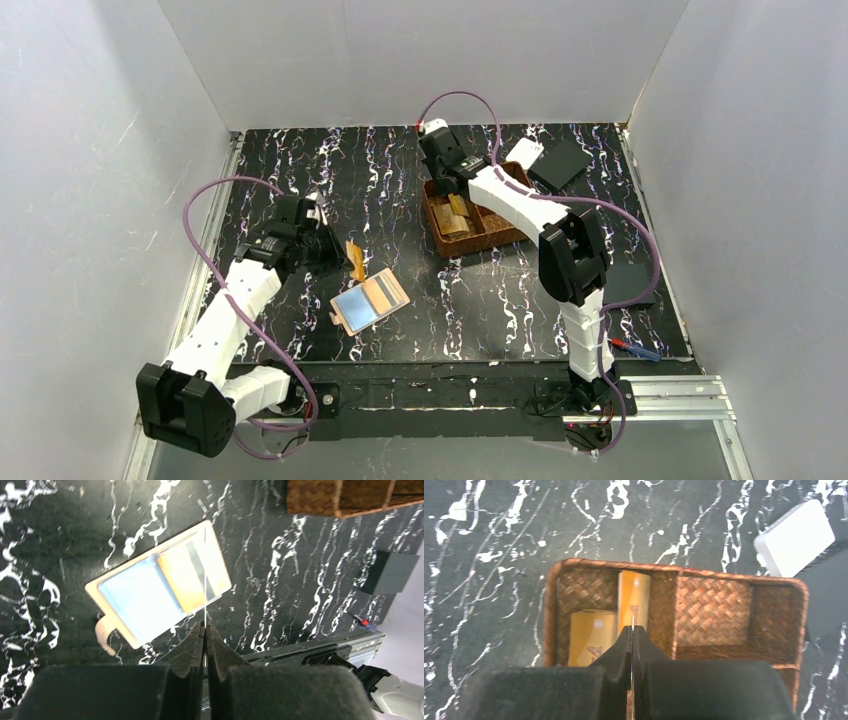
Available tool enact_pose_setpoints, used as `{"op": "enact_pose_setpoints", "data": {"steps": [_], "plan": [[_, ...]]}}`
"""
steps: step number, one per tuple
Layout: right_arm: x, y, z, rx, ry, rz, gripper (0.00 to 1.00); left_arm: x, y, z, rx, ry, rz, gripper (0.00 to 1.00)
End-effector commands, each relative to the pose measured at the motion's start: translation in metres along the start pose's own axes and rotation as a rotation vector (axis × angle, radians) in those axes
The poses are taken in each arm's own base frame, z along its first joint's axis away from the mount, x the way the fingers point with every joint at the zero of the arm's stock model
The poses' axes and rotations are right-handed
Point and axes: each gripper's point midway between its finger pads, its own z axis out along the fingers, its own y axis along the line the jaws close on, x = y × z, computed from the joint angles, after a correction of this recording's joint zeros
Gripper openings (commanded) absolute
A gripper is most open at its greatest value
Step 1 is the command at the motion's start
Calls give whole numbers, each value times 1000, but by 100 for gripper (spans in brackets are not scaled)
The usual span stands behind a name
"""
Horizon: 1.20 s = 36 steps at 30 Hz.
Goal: Put the credit cards into the card holder
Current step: Place the credit card in the storage box.
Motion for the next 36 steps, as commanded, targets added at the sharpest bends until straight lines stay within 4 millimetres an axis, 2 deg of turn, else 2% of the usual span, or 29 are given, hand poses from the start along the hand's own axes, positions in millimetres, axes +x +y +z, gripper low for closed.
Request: {"op": "enact_pose_setpoints", "data": {"steps": [1, 6, 11, 13, 15, 19, 23, 26, 28, 30, 32, 34, 36], "plan": [[-20, -30, -6, 130, -43, -48, 1, 19, 31, 0, -118, 9, -60, 0], [-11, -24, 10, 123, -38, -82, 3, 34, 43, 13, -139, 43, -111, 0], [-6, -20, 24, 127, -24, -88, 4, 41, 45, 24, -125, 59, -141, 0], [-4, -22, 27, 144, -18, -96, 13, 43, 46, 29, -119, 63, -147, 0], [-1, -22, 28, 149, -9, -107, 26, 45, 46, 35, -105, 65, -147, 0], [-5, -18, 14, 131, 6, -118, 41, 51, 43, 47, -48, 80, -146, 0], [-14, -5, -20, 50, 31, -87, 46, 56, 49, 48, -35, 86, -172, 0], [-12, 31, -54, -98, 42, -94, 46, 58, 56, 40, -25, 72, -201, 0], [-3, 74, -79, -318, 57, -88, 46, 61, 58, 35, -22, 71, -205, 0], [16, 127, -104, -600, 73, -62, 45, 64, 56, 32, -2, 70, -200, 0], [31, 165, -127, -854, 87, -1, 43, 68, 55, 31, 20, 68, -212, 0], [41, 192, -141, -1024, 92, 48, 43, 71, 56, 33, 33, 58, -227, 0], [53, 207, -147, -1103, 121, 62, 43, 75, 57, 37, 46, 58, -244, 0]]}}
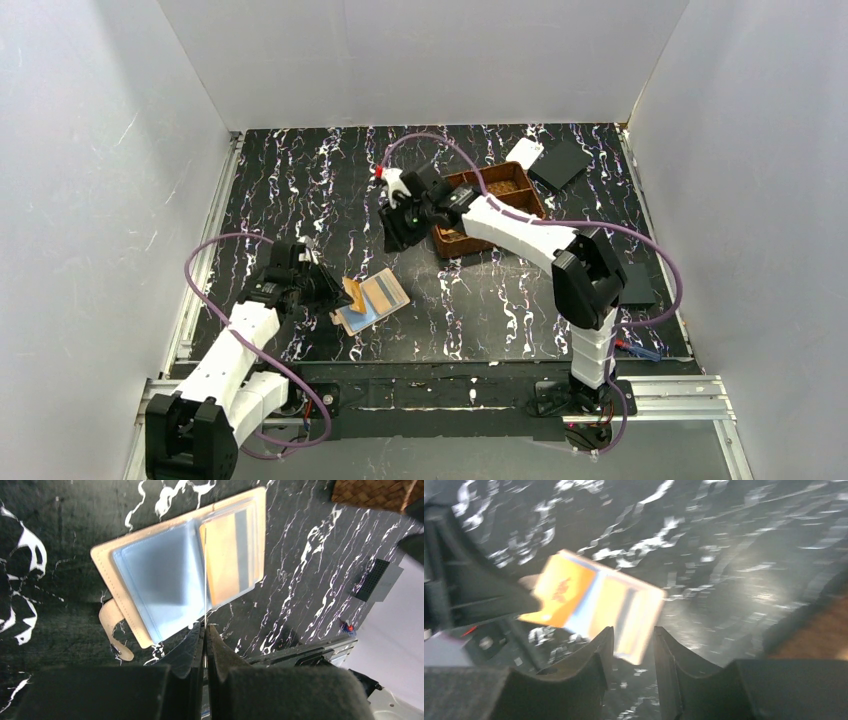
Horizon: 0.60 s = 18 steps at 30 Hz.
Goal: Put the credit cards into the card holder
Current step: Place the credit card in the storage box.
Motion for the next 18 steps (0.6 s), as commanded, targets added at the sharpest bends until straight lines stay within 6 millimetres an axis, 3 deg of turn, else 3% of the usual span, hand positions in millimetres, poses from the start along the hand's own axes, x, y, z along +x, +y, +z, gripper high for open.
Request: {"op": "enact_pose_setpoints", "data": {"steps": [1, 3, 6, 11, 18], "plan": [[12, 70, 12, -418, -2, 90, 42, 15, 5, 6, 33, 32, -37, 0], [17, 78, 18, -463, -10, 111, 40, 16, 5, 9, 46, 29, -42, 0], [34, 78, 33, -483, 27, 165, 26, 15, 5, 12, 68, 12, -42, 0], [58, 63, 56, -429, 61, 205, 14, 19, 7, 14, 86, 10, -47, 0], [85, 35, 73, -288, 94, 241, 5, 23, 8, 11, 79, 24, -32, 0]]}}
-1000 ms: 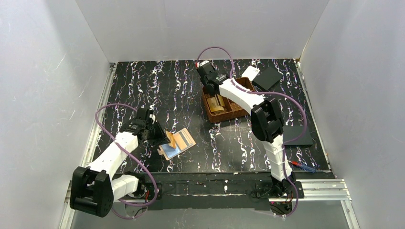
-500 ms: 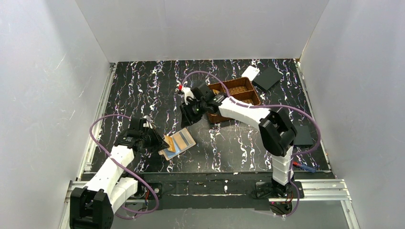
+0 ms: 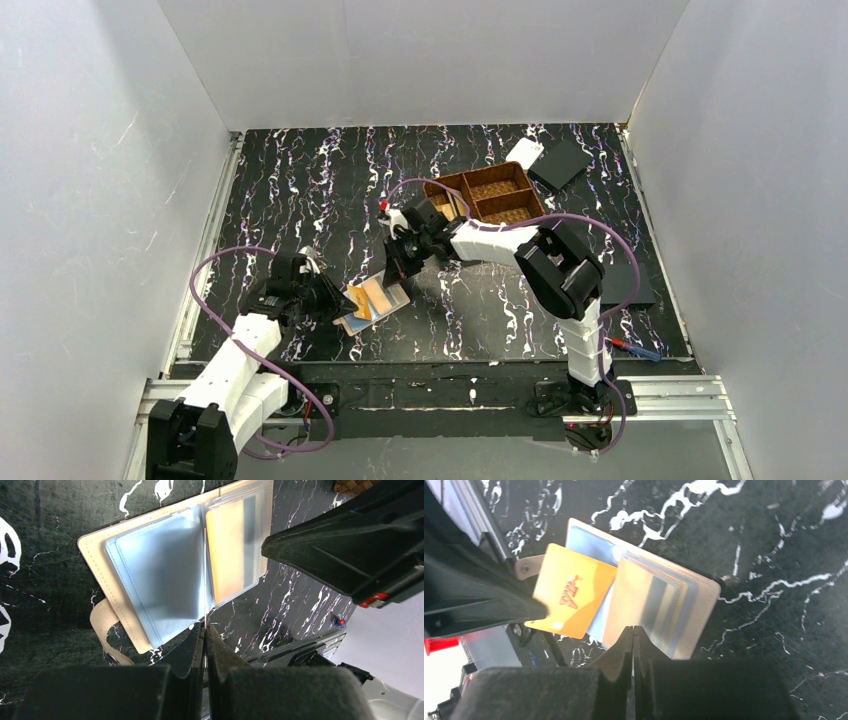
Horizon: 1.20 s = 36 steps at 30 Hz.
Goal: Put the credit cards into the card holder
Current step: Place the credit card in the storage box, then insert the credit card into the card holder.
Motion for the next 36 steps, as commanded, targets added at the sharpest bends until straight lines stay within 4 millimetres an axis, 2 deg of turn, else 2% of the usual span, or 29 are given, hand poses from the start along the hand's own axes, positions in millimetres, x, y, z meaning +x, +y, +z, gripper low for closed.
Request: {"op": "enact_pose_setpoints", "data": {"steps": [1, 6, 10, 21, 36], "plan": [[0, -21, 3, 75, -35, 16, 5, 2, -1, -4, 13, 5, 16, 0], [20, -50, 3, 167, -12, 86, 2, 3, -3, -4, 28, 14, 33, 0], [24, -65, -7, 228, -39, 120, 1, 5, -6, -4, 50, 21, 45, 0], [32, -69, -4, 214, -35, 153, 1, 10, -14, -4, 113, 31, 25, 0], [28, -66, -4, 199, -34, 152, 1, 17, -7, 3, 91, 71, -16, 0]]}}
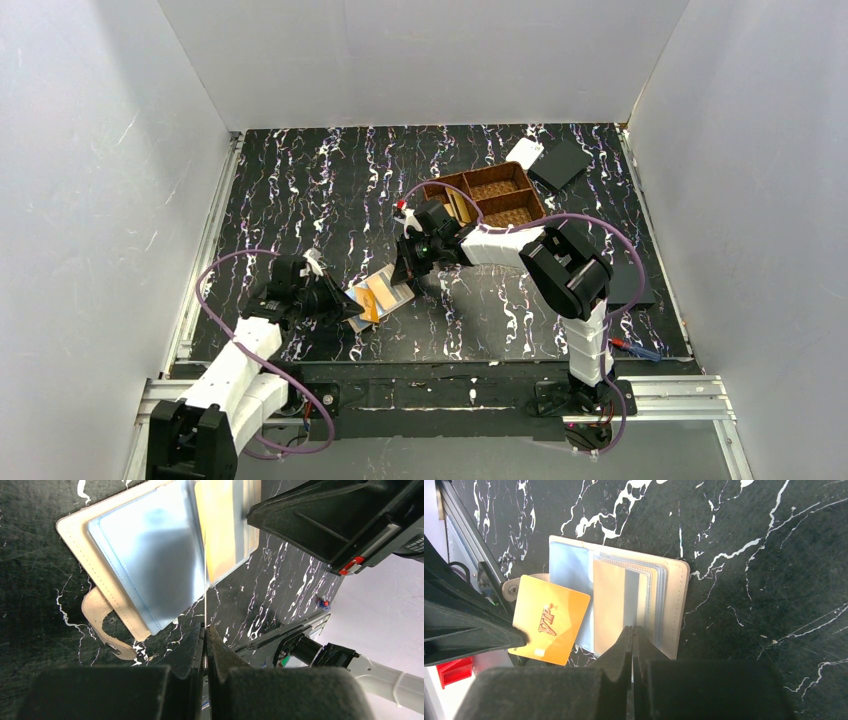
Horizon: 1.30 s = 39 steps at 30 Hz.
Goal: Put the credit cards into the card holder
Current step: Insert the credit card into the card holder.
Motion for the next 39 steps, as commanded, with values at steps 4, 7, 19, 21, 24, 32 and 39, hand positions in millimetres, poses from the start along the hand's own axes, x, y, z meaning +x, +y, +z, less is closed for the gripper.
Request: {"op": "enact_pose_setpoints", "data": {"steps": [4, 7, 19, 21, 24, 32, 39], "plan": [[18, -35, 3, 119, 40, 22, 1, 8, 10, 4, -22, 41, -26, 0], [18, -34, 2, 118, 38, 22, 1, 8, 10, 6, -15, 37, -27, 0], [18, -34, 4, 110, 42, 25, 1, 3, -6, -10, 10, 6, -4, 0], [19, -34, 5, 110, 45, 26, 1, 4, -7, -9, 18, 13, -5, 0], [19, -34, 5, 109, 44, 26, 1, 5, -6, -5, 32, 21, -19, 0], [19, -33, 5, 106, 45, 27, 1, 5, -7, 0, 50, 34, -24, 0], [20, -33, 6, 103, 48, 30, 1, 11, 0, 0, 18, 53, -46, 0]]}}
